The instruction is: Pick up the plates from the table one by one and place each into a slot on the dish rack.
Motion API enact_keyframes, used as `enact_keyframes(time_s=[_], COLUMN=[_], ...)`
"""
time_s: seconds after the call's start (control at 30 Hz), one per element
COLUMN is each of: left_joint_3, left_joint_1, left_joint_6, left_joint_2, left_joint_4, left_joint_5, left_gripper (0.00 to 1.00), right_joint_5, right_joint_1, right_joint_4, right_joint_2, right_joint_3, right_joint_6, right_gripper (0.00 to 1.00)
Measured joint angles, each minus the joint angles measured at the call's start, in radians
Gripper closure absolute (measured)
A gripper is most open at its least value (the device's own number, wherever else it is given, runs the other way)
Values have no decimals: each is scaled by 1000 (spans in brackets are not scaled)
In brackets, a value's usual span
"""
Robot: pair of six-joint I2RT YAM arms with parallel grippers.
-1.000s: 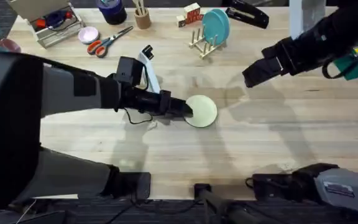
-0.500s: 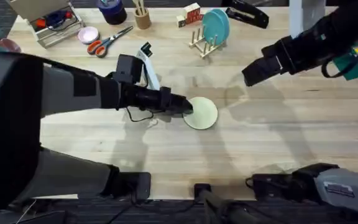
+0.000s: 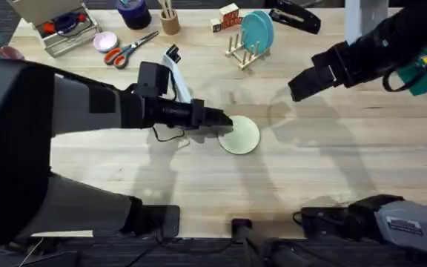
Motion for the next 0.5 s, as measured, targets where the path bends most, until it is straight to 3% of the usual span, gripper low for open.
enact_keyframes(time_s=[0.17,0.23,0.37,0.47,0.5], left_joint_3=[41,75,185,312,340], left_joint_1=[3,7,11,12,12], left_joint_6=[20,42,152,292,328], left_joint_2=[-3,-4,-5,-6,-6], left_joint_4=[-4,-54,-348,-636,-685], left_joint_5=[8,3,-61,-151,-173], left_gripper=[962,962,963,963,961], right_joint_5=[0,0,0,0,0], right_joint_1=[0,0,0,0,0], right_joint_4=[1,1,0,1,1], right_joint_2=[0,0,0,0,0], right_joint_3=[0,0,0,0,0], right_joint_6=[0,0,0,0,0], right_gripper=[5,5,5,5,5])
